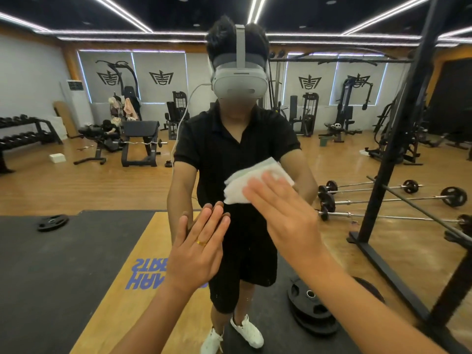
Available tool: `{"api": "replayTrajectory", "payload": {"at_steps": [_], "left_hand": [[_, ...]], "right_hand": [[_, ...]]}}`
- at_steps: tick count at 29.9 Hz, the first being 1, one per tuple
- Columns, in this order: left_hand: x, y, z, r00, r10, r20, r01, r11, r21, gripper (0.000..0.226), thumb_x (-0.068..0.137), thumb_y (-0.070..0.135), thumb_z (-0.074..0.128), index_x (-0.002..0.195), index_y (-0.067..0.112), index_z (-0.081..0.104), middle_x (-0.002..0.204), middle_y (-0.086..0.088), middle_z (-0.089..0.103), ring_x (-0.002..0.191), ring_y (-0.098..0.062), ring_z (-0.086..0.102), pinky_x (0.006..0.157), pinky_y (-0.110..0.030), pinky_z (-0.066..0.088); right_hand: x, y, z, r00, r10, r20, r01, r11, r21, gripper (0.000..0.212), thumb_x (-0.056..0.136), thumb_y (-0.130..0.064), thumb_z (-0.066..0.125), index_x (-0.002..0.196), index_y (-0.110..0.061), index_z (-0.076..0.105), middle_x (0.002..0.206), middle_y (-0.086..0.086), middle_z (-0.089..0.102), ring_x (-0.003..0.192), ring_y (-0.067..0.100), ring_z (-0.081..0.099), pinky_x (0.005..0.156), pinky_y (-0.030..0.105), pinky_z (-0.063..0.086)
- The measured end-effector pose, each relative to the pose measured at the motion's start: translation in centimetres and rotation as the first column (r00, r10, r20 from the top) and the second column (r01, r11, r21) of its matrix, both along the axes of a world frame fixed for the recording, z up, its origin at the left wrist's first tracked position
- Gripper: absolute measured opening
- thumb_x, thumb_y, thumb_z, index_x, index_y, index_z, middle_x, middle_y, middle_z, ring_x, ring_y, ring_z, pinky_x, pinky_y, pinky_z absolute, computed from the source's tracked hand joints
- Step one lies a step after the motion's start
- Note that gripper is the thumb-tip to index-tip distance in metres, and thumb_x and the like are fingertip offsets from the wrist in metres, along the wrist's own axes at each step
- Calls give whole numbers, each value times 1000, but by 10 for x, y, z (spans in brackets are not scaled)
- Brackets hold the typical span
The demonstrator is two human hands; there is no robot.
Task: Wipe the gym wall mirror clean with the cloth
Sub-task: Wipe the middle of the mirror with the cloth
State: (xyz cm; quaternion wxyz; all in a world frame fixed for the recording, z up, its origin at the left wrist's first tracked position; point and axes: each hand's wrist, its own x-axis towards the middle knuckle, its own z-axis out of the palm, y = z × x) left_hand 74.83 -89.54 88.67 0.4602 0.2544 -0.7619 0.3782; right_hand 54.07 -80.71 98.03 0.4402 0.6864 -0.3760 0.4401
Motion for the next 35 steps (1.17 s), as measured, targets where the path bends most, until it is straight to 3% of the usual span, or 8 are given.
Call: {"api": "replayTrajectory", "payload": {"at_steps": [4, 11, 14, 17, 23, 27, 30, 35], "left_hand": [[0, 1, -1, 1000, 10, 6, -10, 1000, 13, 62, 104, 19, 43, 163, 14, 27, 170, -8, 23, 156, -27, 25, 128, -53, 8], [2, 0, -4, 1000, -7, 19, 6, 998, 55, 59, 102, 21, 44, 160, 15, 31, 171, -6, 21, 157, -25, 21, 128, -52, 7], [1, -1, -2, 1000, -19, 22, 17, 998, 65, 57, 104, 20, 40, 161, 15, 29, 171, -6, 18, 157, -25, 20, 128, -53, 9], [1, 0, 0, 999, -41, 23, 40, 998, 54, 57, 104, 19, 39, 161, 14, 31, 171, -7, 21, 157, -26, 21, 127, -54, 13], [5, 0, 0, 999, -34, 39, 32, 997, 66, 56, 104, 20, 40, 159, 14, 32, 172, -7, 16, 157, -26, 21, 125, -55, 16], [7, -1, 0, 998, -50, 37, 48, 997, 67, 54, 106, 20, 37, 159, 13, 32, 171, -8, 18, 157, -26, 21, 125, -54, 14], [5, -1, 1, 998, -69, 16, 68, 996, 62, 53, 105, 19, 37, 157, 12, 34, 171, -8, 19, 157, -26, 21, 127, -53, 12], [5, -3, 0, 997, -77, 3, 77, 996, 44, 55, 102, 17, 44, 156, 11, 37, 171, -8, 20, 157, -26, 21, 128, -53, 8]], "right_hand": [[3, -8, 31, 1000, 11, 7, -11, 999, -47, 29, 104, -7, 61, 133, -9, 65, 138, 10, 64, 136, 25, 56, 109, 44, 51], [40, -36, 103, 977, 23, 214, 16, 984, -178, 42, 94, 9, 68, 133, -6, 66, 137, 10, 66, 136, 26, 55, 111, 41, 50], [45, -29, 67, 970, -4, 245, 39, 989, -139, 47, 94, 8, 68, 137, -10, 60, 144, 5, 57, 141, 22, 47, 118, 38, 42], [41, -14, 21, 974, -71, 215, 84, 995, -49, 48, 92, 4, 74, 136, -11, 63, 144, 5, 58, 140, 23, 51, 117, 41, 44], [47, -27, 82, 968, -60, 244, 106, 978, -180, 40, 91, 2, 77, 130, -3, 68, 134, 14, 67, 129, 28, 61, 100, 45, 58], [56, -27, 74, 960, -33, 279, 82, 983, -165, 41, 94, 4, 72, 133, -5, 64, 137, 13, 65, 133, 27, 58, 108, 45, 53], [44, -15, 30, 974, -75, 214, 94, 993, -77, 38, 97, -1, 71, 133, -9, 65, 140, 9, 63, 136, 24, 57, 112, 41, 49], [14, 5, -6, 991, -112, 79, 113, 993, -12, 31, 101, -7, 68, 132, -11, 68, 140, 8, 62, 135, 22, 58, 106, 38, 54]]}}
